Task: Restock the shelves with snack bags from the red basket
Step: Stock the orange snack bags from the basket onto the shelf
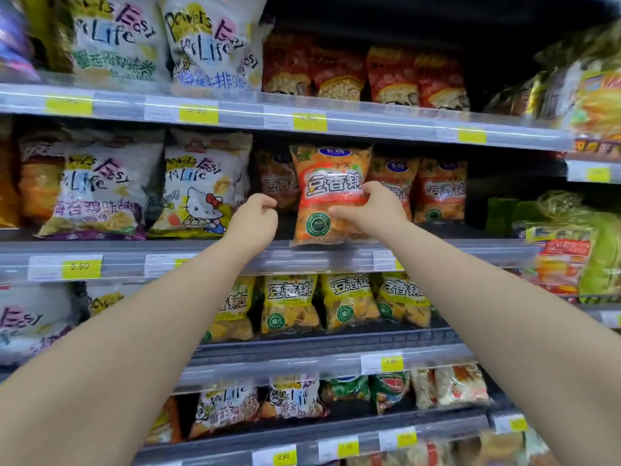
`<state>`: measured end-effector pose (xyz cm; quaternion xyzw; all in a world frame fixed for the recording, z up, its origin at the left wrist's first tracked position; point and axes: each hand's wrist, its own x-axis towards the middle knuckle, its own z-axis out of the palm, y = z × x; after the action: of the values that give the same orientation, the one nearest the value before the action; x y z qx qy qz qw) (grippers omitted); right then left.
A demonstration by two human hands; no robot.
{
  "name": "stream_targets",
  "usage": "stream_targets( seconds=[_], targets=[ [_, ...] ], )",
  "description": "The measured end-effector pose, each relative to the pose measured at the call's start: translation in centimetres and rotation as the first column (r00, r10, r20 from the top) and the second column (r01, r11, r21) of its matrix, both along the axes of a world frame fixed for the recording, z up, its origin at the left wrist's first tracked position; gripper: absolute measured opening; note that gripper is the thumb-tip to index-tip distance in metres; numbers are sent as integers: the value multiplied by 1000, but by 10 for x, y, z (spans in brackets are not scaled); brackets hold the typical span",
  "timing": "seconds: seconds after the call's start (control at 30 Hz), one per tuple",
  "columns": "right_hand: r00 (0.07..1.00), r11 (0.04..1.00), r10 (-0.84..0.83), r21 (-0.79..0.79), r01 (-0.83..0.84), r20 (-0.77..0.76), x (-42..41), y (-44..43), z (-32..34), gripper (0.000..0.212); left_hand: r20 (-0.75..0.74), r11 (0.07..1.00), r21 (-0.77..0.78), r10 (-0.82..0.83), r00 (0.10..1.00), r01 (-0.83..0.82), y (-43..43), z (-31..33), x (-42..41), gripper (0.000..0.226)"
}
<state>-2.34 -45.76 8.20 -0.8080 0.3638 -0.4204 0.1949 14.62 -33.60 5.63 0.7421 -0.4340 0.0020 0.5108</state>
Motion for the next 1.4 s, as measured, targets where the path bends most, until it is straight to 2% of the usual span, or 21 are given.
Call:
stream_targets(
  seconds=[0.07,0.1,0.13,0.2,0.33,0.37,0.5,0.53,0.6,0.67,0.77,0.87,0.97,1.17,1.33,1.4],
  targets=[
    [999,1000,-14,-2,14,38,14,-8,3,40,329,929,366,-70,942,-58,6,-18,16,44],
    [1000,1000,-15,-13,15,23,23,-13,4,27,442,862,494,-140,886,-111,7,-22,19,52],
    [1000,999,-14,-34,13,-20,32,-18,5,17,512,817,555,-189,838,-155,6,-21,21,59],
    [992,997,-5,-74,-4,-123,47,-25,7,5,486,803,582,-220,846,-125,4,-14,24,68],
    [963,992,-5,-119,-28,-271,60,-39,20,4,391,813,580,-229,891,-46,0,-14,35,73],
    [951,992,-22,-122,-17,-309,62,-41,24,16,404,811,583,-235,884,-51,0,-15,35,74],
    [814,994,-108,-72,82,-571,81,-27,25,105,412,805,592,-266,872,-34,0,-13,34,75],
    [770,994,-105,-51,94,-629,86,-21,23,115,411,802,597,-274,869,-29,1,-13,35,74],
    [727,996,-81,-23,90,-682,92,-11,20,119,427,798,602,-276,861,-43,4,-13,35,71],
    [770,997,-51,13,76,-636,89,-8,20,117,445,807,588,-270,854,-52,6,-12,34,65],
    [891,999,1,43,21,-455,77,-5,14,110,425,804,594,-294,856,-19,10,-5,36,60],
    [971,1000,27,2,-27,-237,66,0,-1,99,404,786,619,-304,862,-13,19,2,43,61],
    [995,995,25,-97,-35,-101,68,2,-12,91,441,765,641,-301,845,-62,23,3,48,60],
    [999,969,-28,-248,20,-30,112,-7,-19,87,478,760,642,-294,828,-100,18,5,48,57],
    [990,958,-73,-285,35,-123,159,-36,-9,86,466,753,653,-316,826,-80,13,10,55,56],
    [989,953,-90,-298,51,-117,173,-50,-8,88,461,749,659,-325,825,-73,11,14,58,54]
  ],
)
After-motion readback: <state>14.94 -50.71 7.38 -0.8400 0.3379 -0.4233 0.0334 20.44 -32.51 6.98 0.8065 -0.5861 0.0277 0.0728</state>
